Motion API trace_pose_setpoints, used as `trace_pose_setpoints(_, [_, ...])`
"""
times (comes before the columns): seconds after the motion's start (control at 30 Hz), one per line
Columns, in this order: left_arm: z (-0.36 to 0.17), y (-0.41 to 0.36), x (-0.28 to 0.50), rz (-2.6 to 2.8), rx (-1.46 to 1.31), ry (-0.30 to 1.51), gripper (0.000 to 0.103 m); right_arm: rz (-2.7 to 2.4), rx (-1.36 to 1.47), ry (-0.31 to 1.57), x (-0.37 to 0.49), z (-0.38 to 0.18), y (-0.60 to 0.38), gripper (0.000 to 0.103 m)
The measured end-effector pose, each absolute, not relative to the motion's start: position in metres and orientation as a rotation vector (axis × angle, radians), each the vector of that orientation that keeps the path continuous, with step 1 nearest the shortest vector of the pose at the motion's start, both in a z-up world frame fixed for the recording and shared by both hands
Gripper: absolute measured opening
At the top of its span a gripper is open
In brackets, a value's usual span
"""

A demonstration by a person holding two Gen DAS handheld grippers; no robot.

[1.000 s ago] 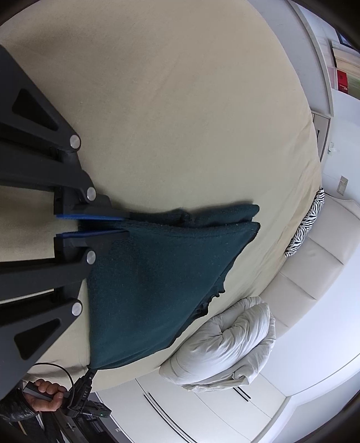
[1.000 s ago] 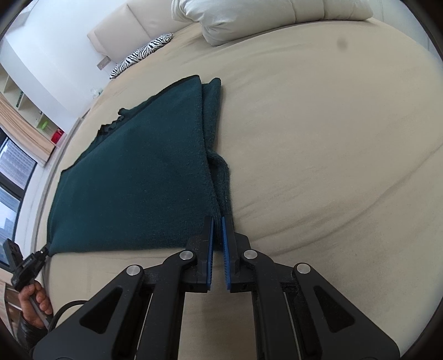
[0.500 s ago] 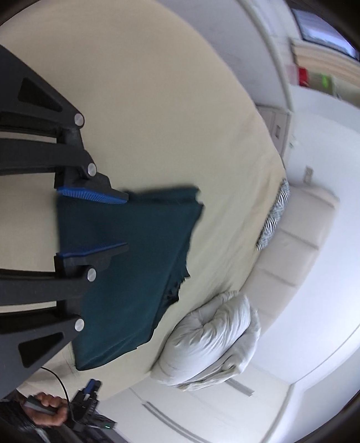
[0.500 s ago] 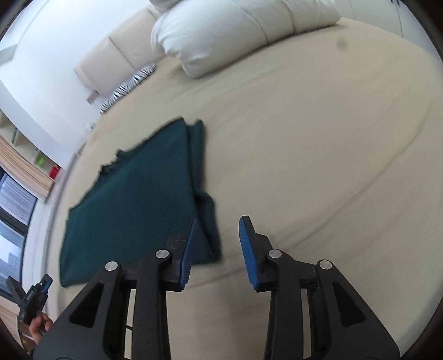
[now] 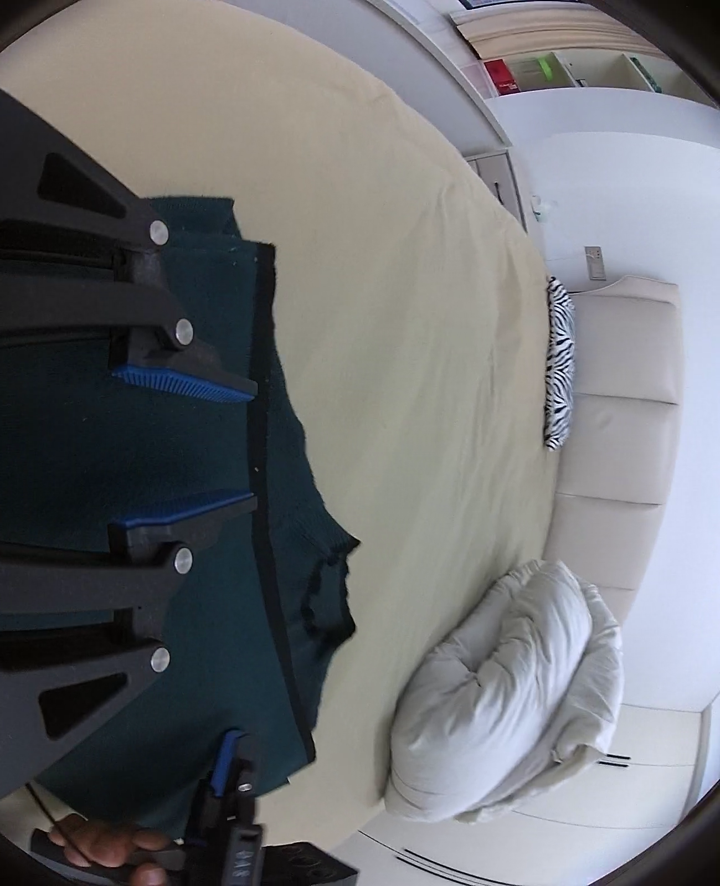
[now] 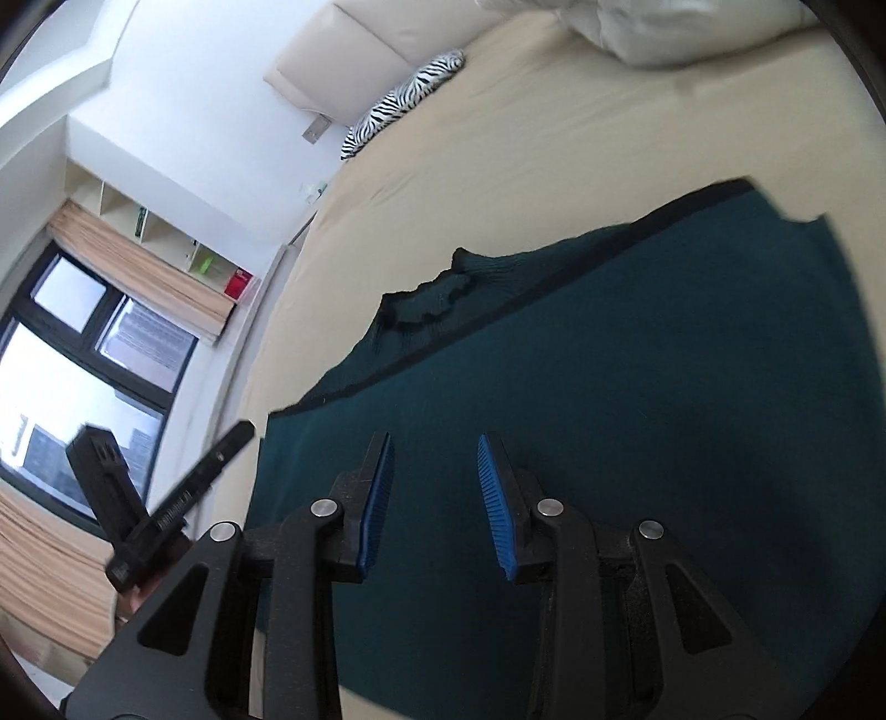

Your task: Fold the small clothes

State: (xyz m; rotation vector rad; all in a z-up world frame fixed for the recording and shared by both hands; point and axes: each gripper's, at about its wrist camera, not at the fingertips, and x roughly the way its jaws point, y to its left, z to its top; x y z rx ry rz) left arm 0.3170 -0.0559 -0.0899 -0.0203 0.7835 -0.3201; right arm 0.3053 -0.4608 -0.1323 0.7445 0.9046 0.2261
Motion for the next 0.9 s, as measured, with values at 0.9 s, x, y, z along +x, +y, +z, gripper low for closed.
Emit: trace_pose_setpoints(0.9, [-0.119, -0.012, 0.208, -0.355, -0.245, 0.832, 0.042, 0.309, 0.876, 0.713, 0.237, -0.137, -0.476, 0.040])
